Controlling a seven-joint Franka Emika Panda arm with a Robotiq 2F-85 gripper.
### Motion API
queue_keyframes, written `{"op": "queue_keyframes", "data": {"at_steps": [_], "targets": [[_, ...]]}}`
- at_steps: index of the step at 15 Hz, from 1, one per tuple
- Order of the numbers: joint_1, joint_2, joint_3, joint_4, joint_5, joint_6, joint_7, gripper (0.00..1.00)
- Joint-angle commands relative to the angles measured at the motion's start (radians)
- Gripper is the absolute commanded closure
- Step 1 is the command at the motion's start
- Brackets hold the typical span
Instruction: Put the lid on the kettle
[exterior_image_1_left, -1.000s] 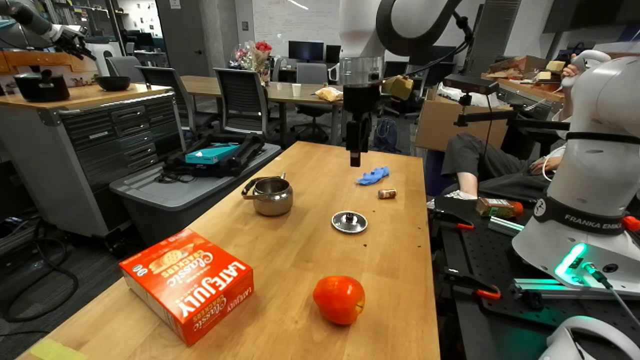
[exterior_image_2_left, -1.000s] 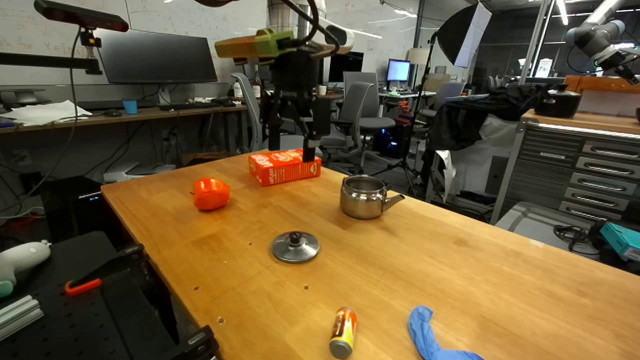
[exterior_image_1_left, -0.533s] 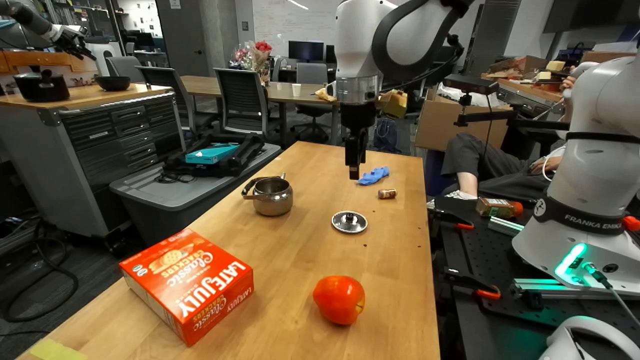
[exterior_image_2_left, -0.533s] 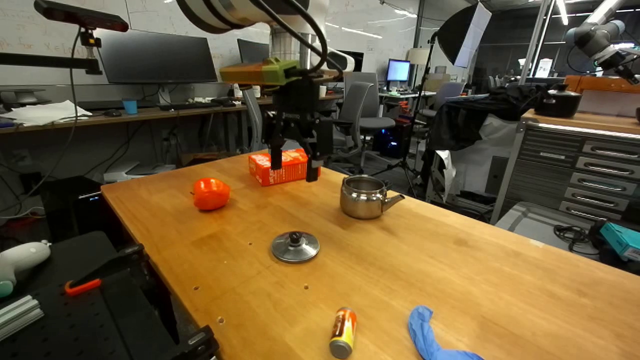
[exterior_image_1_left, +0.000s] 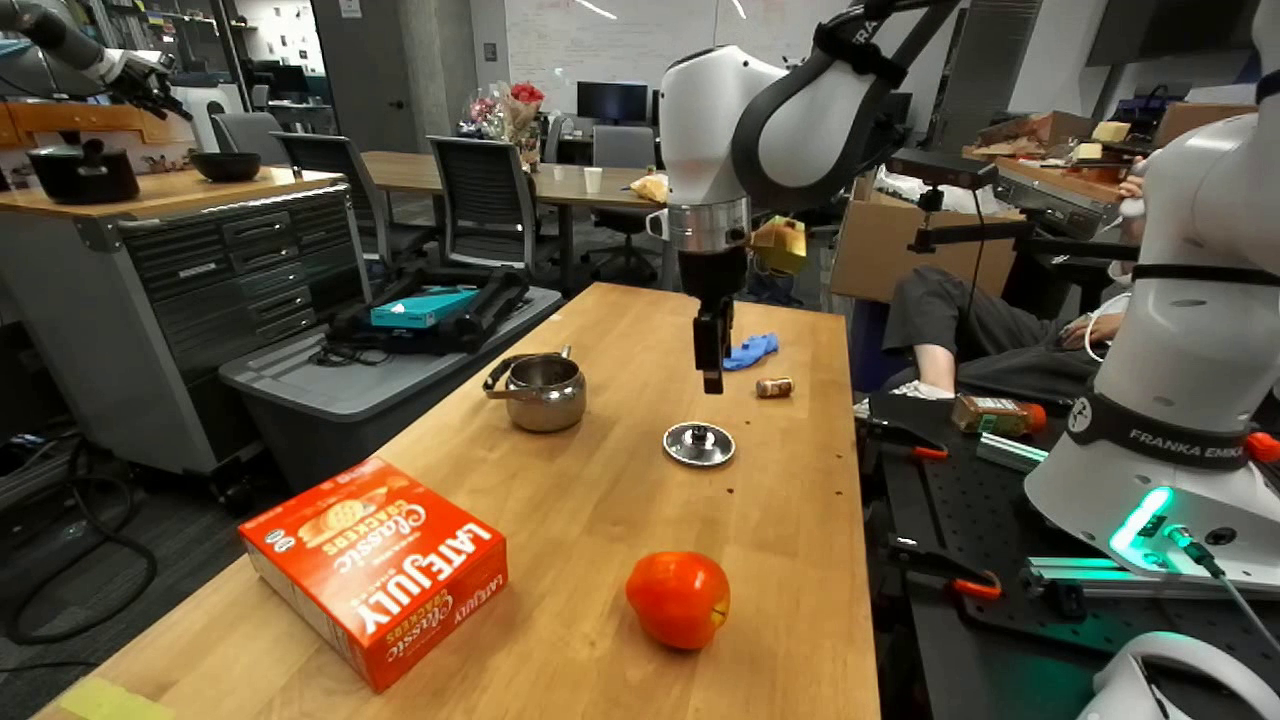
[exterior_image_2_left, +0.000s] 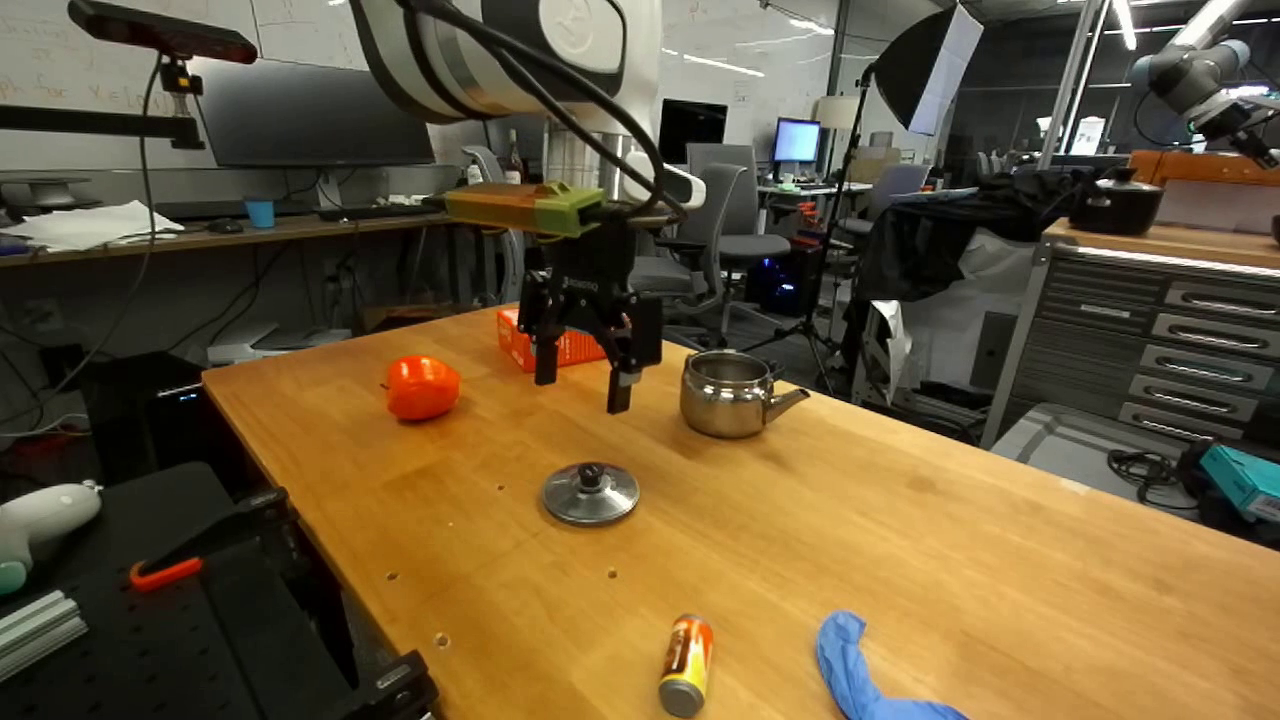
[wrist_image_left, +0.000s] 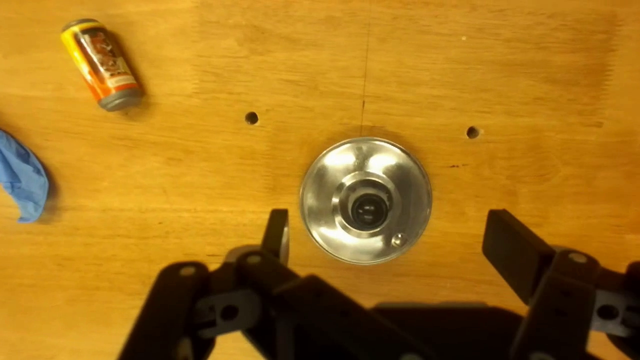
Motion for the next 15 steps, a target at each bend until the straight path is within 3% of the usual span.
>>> {"op": "queue_keyframes", "data": {"at_steps": [1, 7, 15], "targets": [[-0.009, 0.054, 0.000, 0.024, 0.013, 0.053, -0.057, 0.00], [-0.011, 0.129, 0.009, 0.052, 0.029, 0.103, -0.117, 0.00], [0.000, 0.209, 0.006, 0.103, 0.008, 0.118, -0.091, 0.00]]}}
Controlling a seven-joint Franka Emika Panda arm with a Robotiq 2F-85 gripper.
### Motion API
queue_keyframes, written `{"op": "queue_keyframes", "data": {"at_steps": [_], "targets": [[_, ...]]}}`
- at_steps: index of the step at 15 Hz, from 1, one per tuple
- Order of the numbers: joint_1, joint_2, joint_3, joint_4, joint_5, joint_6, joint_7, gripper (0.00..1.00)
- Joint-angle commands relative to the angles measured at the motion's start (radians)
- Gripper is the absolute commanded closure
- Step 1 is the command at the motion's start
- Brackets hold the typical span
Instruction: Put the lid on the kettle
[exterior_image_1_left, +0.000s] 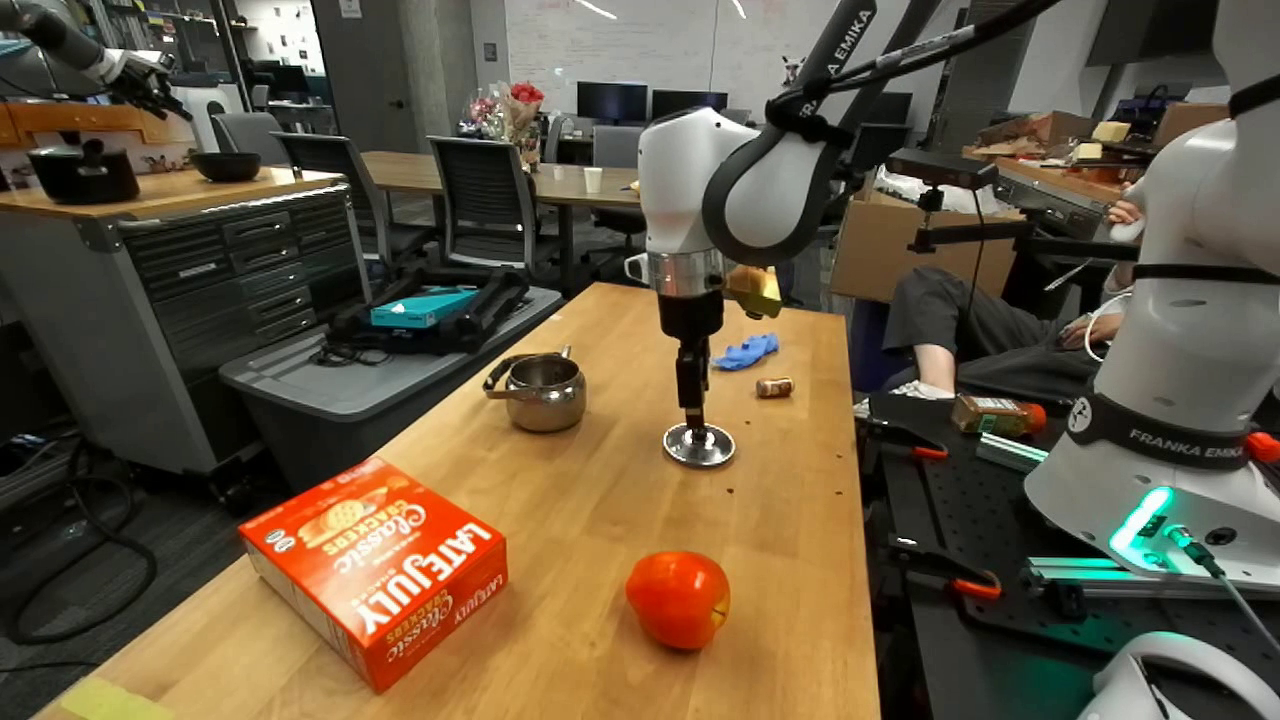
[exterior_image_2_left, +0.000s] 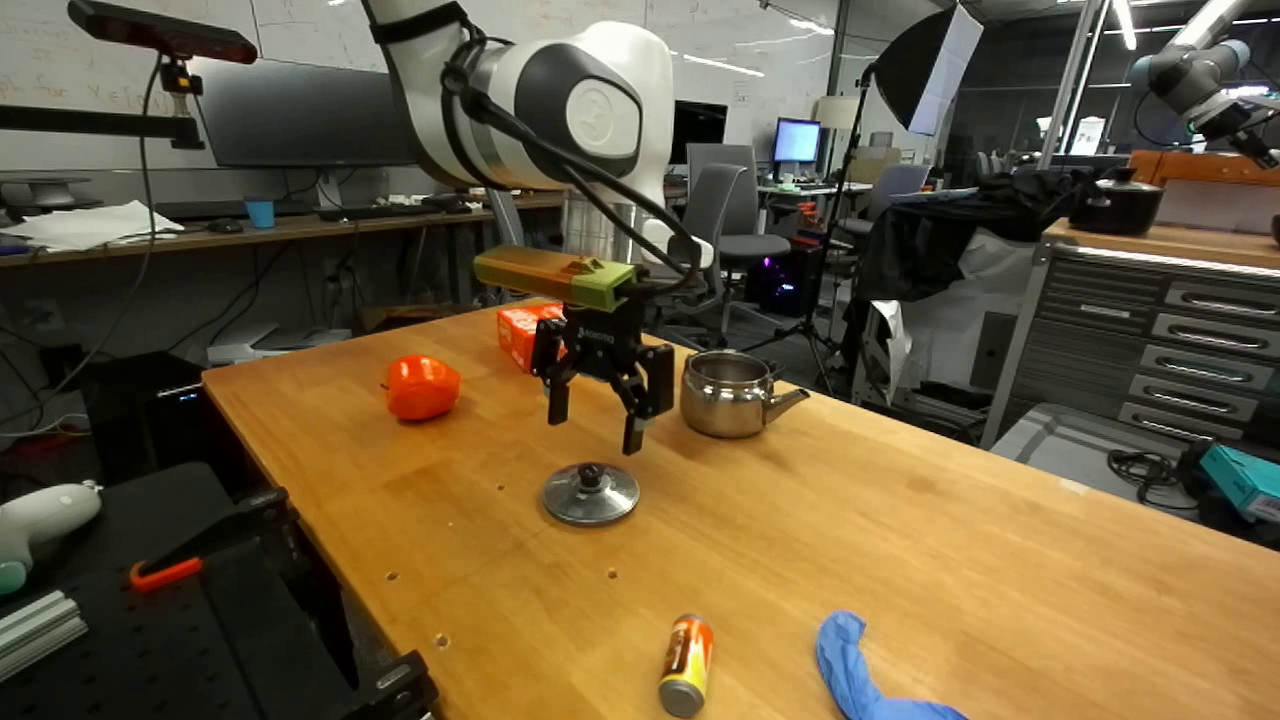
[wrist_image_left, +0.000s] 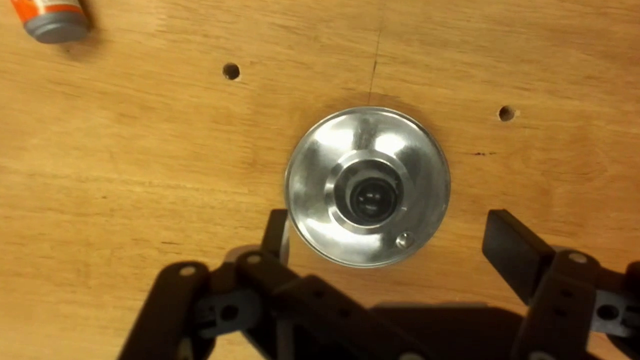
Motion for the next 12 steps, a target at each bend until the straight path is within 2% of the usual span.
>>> {"op": "queue_keyframes", "data": {"at_steps": [1, 12], "targets": [[0.002, 0.043, 0.002, 0.040, -0.005, 0.009, -0.002, 0.00], [0.040, 0.130, -0.026, 0.070, -0.095, 0.015, 0.056, 0.00]]}}
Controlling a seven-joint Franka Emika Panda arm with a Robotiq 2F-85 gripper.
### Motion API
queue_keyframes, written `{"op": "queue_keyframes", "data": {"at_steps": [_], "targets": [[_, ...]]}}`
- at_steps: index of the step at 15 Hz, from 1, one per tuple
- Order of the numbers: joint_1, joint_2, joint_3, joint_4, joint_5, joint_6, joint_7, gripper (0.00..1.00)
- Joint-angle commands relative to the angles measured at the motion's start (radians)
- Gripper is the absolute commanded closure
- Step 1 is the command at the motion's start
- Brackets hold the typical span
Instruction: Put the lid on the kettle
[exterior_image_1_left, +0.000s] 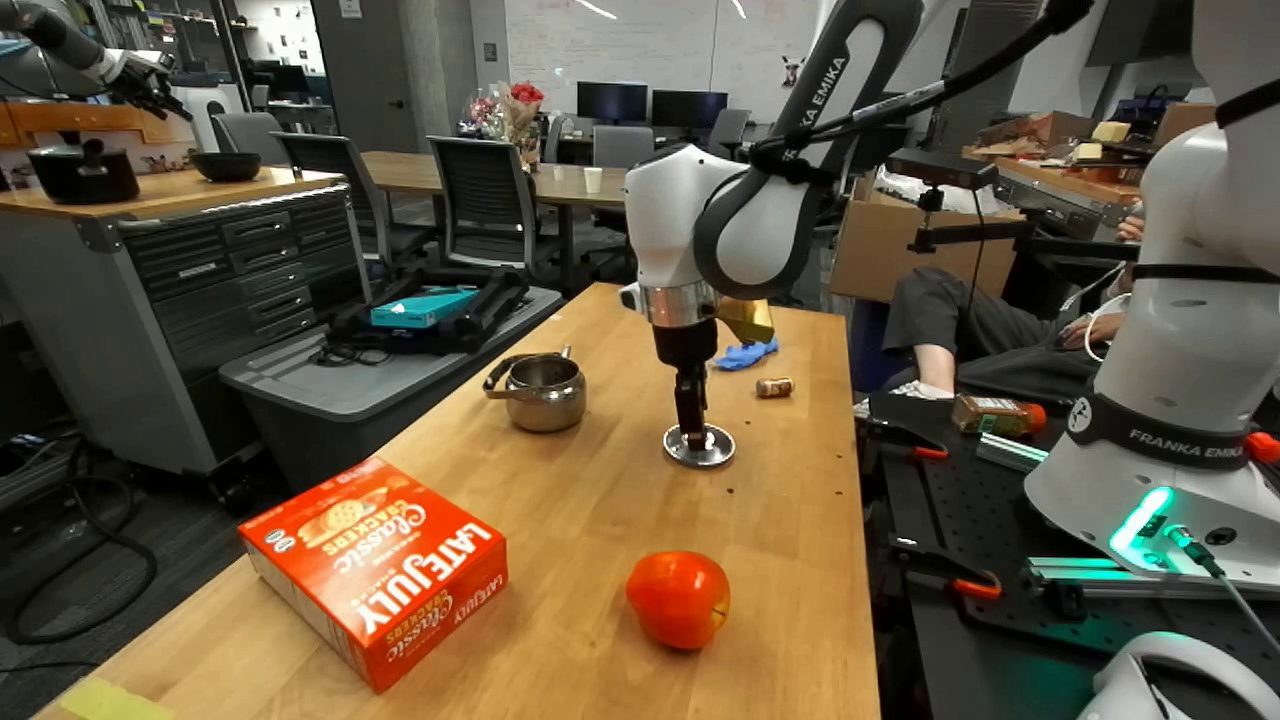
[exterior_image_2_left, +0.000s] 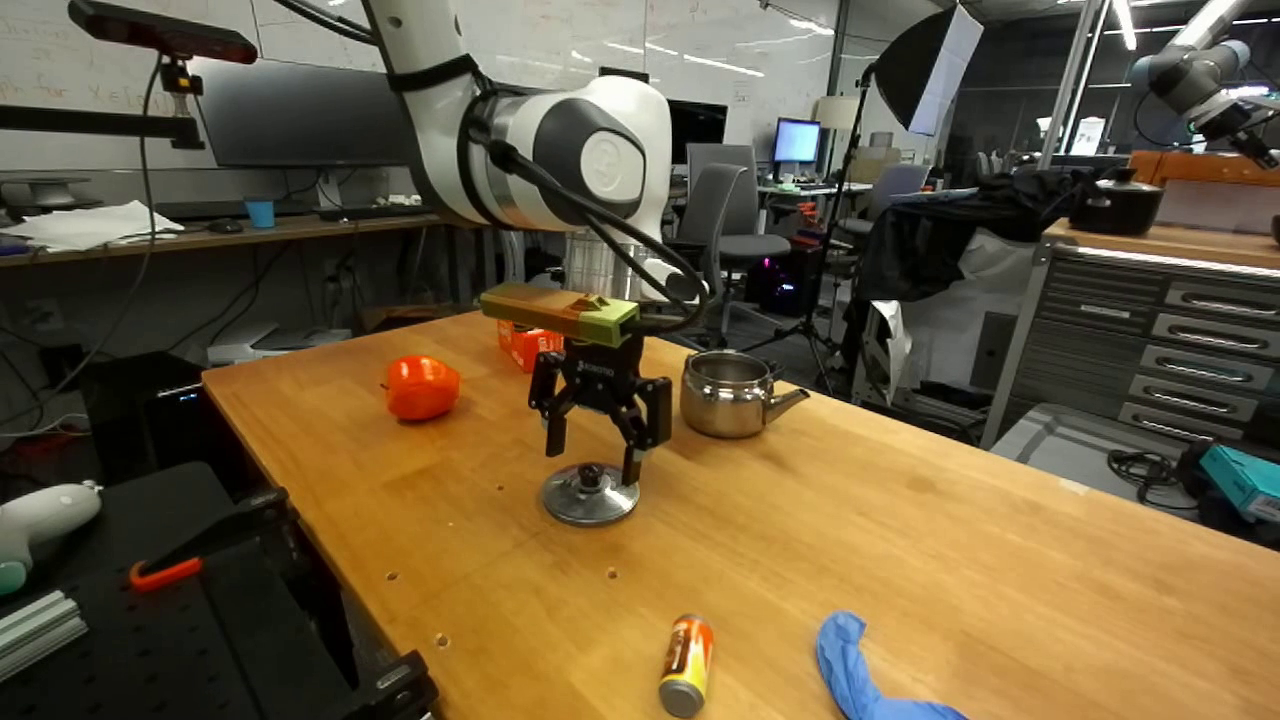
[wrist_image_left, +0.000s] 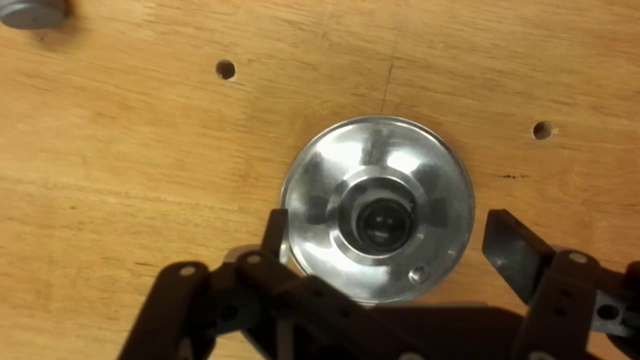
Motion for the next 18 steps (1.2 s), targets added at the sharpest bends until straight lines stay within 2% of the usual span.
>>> {"op": "queue_keyframes", "data": {"at_steps": [1, 2, 3, 11, 12, 14, 18], "targets": [[0.026, 0.032, -0.021, 0.024, -0.044, 0.011, 0.039, 0.00], [0.026, 0.035, -0.020, 0.025, -0.047, 0.010, 0.041, 0.09], [0.023, 0.033, -0.018, 0.022, -0.042, 0.012, 0.039, 0.27], [-0.001, -0.009, 0.000, -0.001, -0.004, 0.021, 0.007, 0.88], [-0.003, -0.015, 0.000, -0.001, -0.002, 0.019, 0.006, 0.92], [-0.007, -0.018, 0.003, 0.001, 0.008, 0.003, 0.001, 0.88], [-0.020, -0.037, 0.013, 0.012, 0.058, -0.039, -0.005, 0.89]]}}
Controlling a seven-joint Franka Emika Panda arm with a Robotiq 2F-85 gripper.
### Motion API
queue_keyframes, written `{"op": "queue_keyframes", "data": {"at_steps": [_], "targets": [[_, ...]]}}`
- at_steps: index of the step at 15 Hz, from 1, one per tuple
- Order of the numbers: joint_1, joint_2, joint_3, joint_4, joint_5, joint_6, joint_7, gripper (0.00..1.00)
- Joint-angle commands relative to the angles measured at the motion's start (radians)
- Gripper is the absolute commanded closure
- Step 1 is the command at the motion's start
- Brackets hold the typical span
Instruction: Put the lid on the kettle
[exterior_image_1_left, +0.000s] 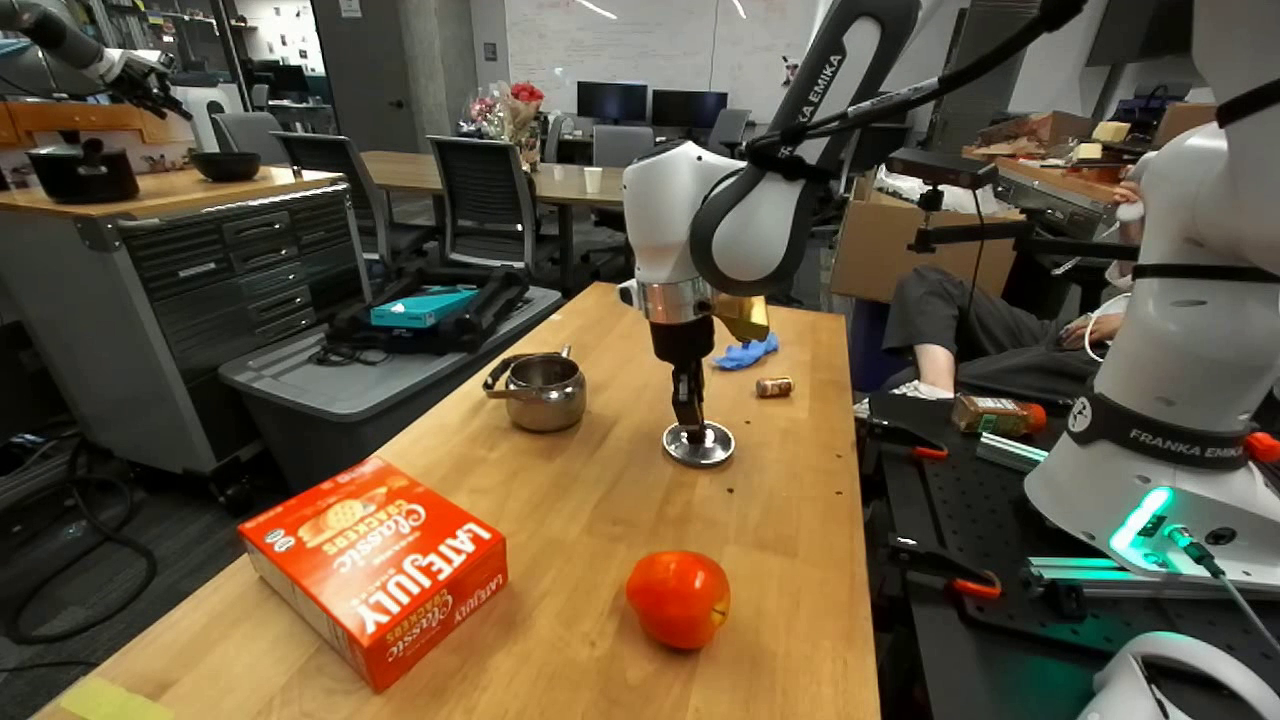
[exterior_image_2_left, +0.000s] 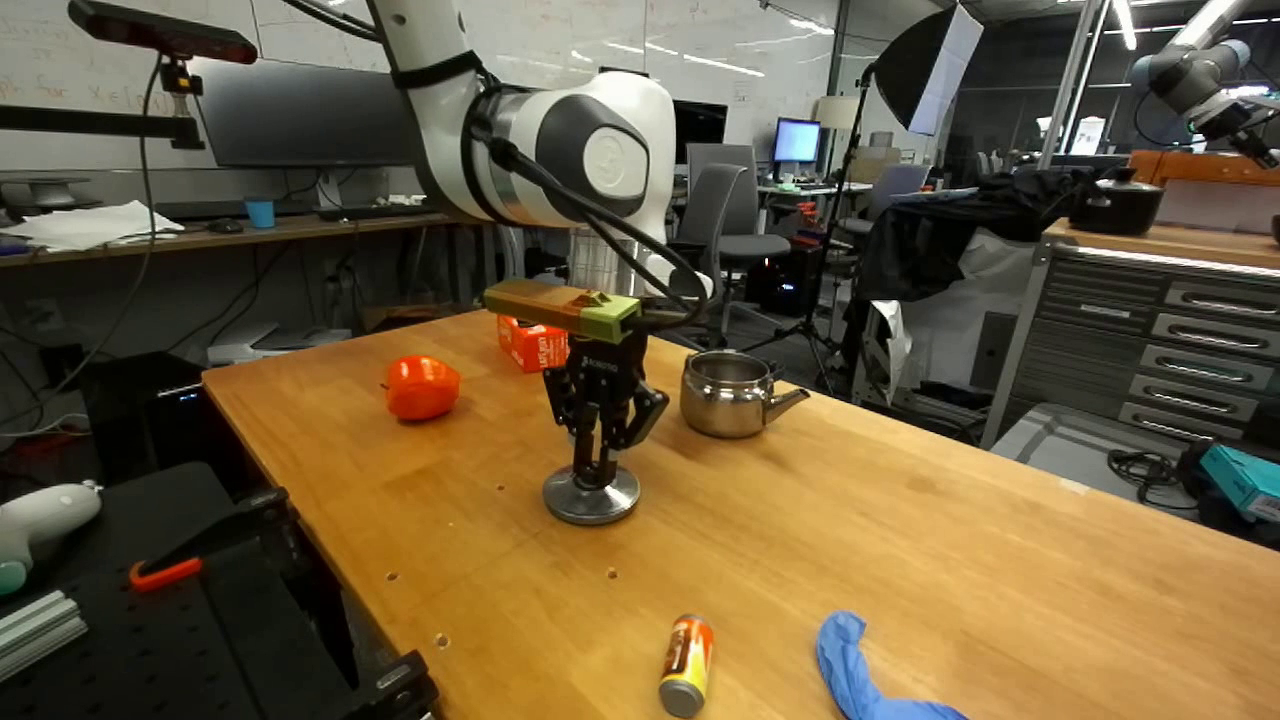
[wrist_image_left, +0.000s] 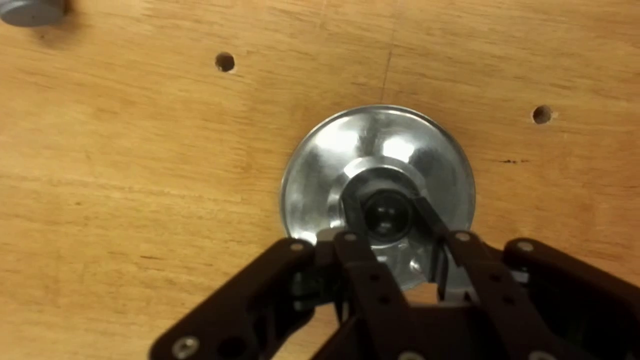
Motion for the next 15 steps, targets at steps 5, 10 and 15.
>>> {"op": "queue_keyframes", "data": {"at_steps": [5, 10, 15], "targets": [[-0.018, -0.091, 0.002, 0.039, 0.075, -0.150, 0.011, 0.90], [-0.013, -0.152, -0.001, 0.115, 0.090, -0.288, 0.054, 0.90], [0.000, -0.162, 0.000, 0.238, 0.081, -0.457, 0.143, 0.90]]}}
